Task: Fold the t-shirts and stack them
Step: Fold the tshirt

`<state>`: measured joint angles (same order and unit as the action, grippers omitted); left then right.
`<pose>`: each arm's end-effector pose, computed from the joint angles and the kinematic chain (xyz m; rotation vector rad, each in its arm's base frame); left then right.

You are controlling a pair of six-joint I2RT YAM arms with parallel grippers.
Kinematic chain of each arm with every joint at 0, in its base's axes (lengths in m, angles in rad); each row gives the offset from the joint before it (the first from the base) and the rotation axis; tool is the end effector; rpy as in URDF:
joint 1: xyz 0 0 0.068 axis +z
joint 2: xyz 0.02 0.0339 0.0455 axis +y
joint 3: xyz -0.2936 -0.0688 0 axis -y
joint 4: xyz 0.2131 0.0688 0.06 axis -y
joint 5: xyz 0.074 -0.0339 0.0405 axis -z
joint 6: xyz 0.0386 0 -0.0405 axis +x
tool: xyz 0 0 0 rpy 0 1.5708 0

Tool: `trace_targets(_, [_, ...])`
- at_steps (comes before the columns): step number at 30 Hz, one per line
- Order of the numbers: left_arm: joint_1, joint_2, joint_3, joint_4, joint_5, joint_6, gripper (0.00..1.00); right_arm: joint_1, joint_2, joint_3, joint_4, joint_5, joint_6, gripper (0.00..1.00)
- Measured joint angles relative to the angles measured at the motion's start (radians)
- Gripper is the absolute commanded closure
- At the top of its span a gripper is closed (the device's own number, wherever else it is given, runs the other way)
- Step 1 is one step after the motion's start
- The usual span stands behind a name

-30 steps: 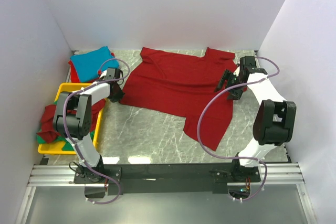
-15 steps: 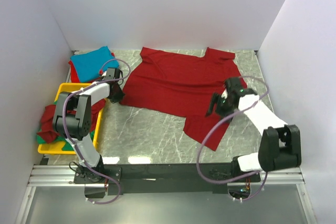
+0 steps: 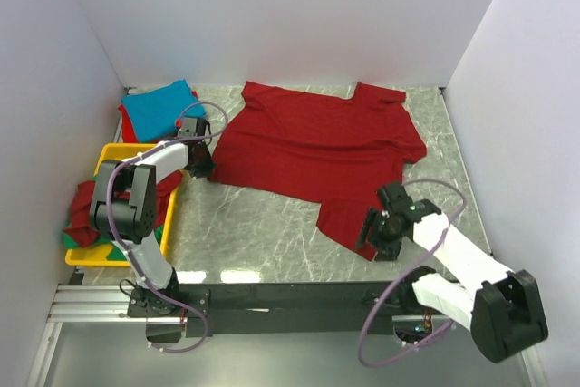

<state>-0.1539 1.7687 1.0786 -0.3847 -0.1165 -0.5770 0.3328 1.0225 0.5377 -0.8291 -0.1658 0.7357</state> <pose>0.3305 -0.0467 0.2132 -0.5916 2.5693 -0.0950 0.1037 0.0426 0.2094 0.5644 2.9235 0.4087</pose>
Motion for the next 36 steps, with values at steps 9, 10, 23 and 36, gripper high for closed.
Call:
trace_targets(9, [0.004, -0.002, 0.0, 0.002, 0.042, 0.047, 0.99, 0.036, -0.091, -0.071, 0.002, 0.039, 0.143, 0.39])
trace_targets(10, [0.005, -0.003, 0.0, 0.002, 0.045, 0.051, 0.99, 0.037, -0.089, -0.071, 0.005, 0.049, 0.153, 0.4])
trace_targets(23, [0.011, -0.007, 0.0, 0.006, 0.087, 0.065, 0.99, 0.038, -0.029, -0.071, 0.046, 0.121, 0.203, 0.5])
trace_targets(36, [0.024, -0.025, 0.0, 0.008, 0.098, 0.065, 0.99, 0.044, -0.054, -0.095, 0.024, 0.145, 0.218, 0.53])
